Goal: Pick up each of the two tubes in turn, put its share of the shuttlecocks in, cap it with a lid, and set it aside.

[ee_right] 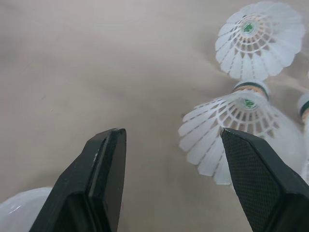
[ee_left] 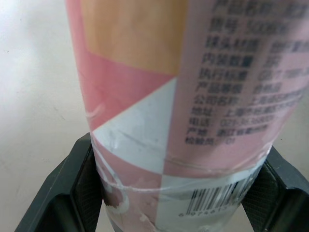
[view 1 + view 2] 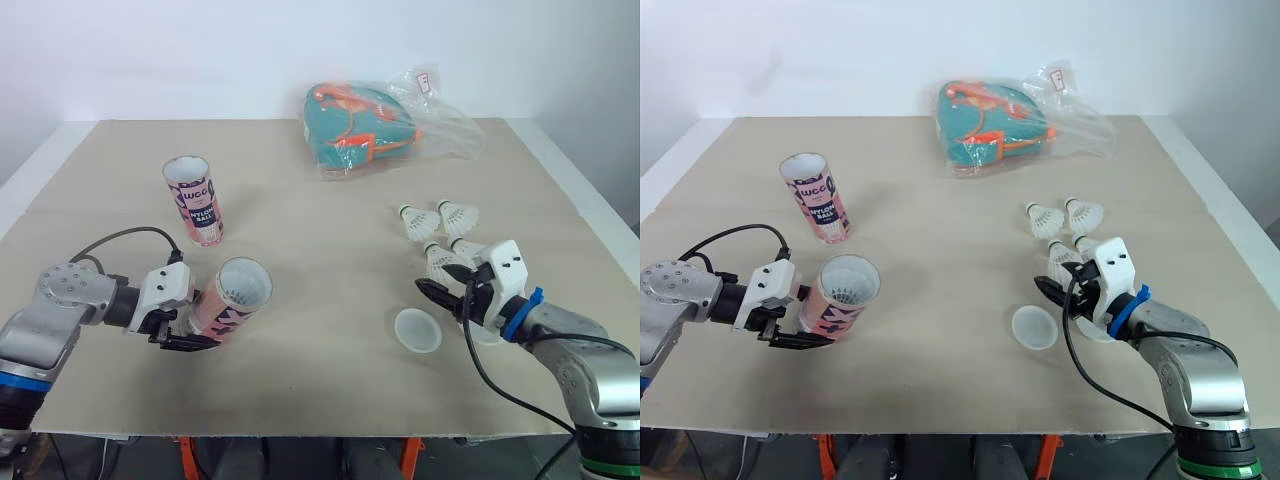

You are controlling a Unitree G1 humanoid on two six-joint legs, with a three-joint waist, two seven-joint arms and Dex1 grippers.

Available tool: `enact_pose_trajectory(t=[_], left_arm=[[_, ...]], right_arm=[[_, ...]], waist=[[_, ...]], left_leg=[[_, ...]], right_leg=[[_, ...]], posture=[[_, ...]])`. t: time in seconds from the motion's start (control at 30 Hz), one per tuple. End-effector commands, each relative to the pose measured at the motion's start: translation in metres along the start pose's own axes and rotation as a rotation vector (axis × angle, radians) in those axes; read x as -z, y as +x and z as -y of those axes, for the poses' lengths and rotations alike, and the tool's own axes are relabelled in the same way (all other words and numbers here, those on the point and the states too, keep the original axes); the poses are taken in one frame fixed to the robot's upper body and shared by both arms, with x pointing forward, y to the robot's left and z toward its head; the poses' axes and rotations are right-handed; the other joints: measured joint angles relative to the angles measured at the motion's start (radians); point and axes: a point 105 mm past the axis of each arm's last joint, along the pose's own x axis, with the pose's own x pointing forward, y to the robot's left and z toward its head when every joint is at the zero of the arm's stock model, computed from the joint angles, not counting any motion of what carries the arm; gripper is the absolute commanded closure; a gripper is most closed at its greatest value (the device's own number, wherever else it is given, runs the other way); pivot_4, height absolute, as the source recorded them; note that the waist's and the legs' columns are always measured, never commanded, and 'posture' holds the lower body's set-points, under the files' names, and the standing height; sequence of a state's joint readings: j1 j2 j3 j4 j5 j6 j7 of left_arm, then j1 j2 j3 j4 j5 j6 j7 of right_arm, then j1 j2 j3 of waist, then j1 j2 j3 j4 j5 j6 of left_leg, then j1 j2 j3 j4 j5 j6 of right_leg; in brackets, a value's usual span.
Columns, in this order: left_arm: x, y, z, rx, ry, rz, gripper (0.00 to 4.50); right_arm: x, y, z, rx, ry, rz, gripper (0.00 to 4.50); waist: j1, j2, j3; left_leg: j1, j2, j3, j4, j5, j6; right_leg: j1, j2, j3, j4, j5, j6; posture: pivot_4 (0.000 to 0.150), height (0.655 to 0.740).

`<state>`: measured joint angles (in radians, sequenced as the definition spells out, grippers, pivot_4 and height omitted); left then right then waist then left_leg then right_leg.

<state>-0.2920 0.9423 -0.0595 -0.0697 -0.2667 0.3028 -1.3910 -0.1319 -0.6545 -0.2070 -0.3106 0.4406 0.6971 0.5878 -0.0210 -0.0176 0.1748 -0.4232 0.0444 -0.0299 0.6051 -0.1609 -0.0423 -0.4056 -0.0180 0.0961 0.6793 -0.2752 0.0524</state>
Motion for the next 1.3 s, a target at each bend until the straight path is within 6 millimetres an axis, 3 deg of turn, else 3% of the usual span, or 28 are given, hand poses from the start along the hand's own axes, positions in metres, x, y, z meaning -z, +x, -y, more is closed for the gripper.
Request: enact_pose_trajectory(t=[0.03,0.33,0.63,1.3], left_arm=[[0.009,0.013,0.010,0.056,-0.032,-0.010,1.06],[0.008,0.015,0.010,0.051,-0.034,-0.001,1.06],[0.008,0.016,0.012,0.049,-0.041,0.005,1.06],[0.006,0.018,0.013,0.049,-0.045,0.011,1.06]], right_arm=[[-0.011,0.000,0.003,0.020,-0.007,0.031,1.12],[-0.016,0.015,0.002,0.038,0.002,0.031,1.12],[-0.002,0.030,0.005,0.099,0.006,-0.054,1.12],[-0.007,0.034,0.012,0.165,-0.051,-0.072,1.12]], waist=[[0.000,0.000,0.000],[0.000,0.000,0.000],[0.000,0.000,0.000],[0.000,0.000,0.000]], left_leg=[[0.000,0.000,0.000,0.000,0.000,0.000],[0.000,0.000,0.001,0.001,0.000,0.000],[0.000,-0.001,0.002,0.001,0.000,0.000],[-0.001,-0.001,0.002,0.001,0.000,0.000]], right_leg=[[0.000,0.000,0.000,0.000,0.000,0.000],[0.000,0.000,0.002,0.000,0.001,0.001],[0.001,0.000,0.003,0.000,0.000,0.002],[0.001,0.000,0.004,0.000,0.001,0.003]], posture=[[0.150,0.7387],[0.150,0.7387],[0.150,0.7387],[0.150,0.7387]])
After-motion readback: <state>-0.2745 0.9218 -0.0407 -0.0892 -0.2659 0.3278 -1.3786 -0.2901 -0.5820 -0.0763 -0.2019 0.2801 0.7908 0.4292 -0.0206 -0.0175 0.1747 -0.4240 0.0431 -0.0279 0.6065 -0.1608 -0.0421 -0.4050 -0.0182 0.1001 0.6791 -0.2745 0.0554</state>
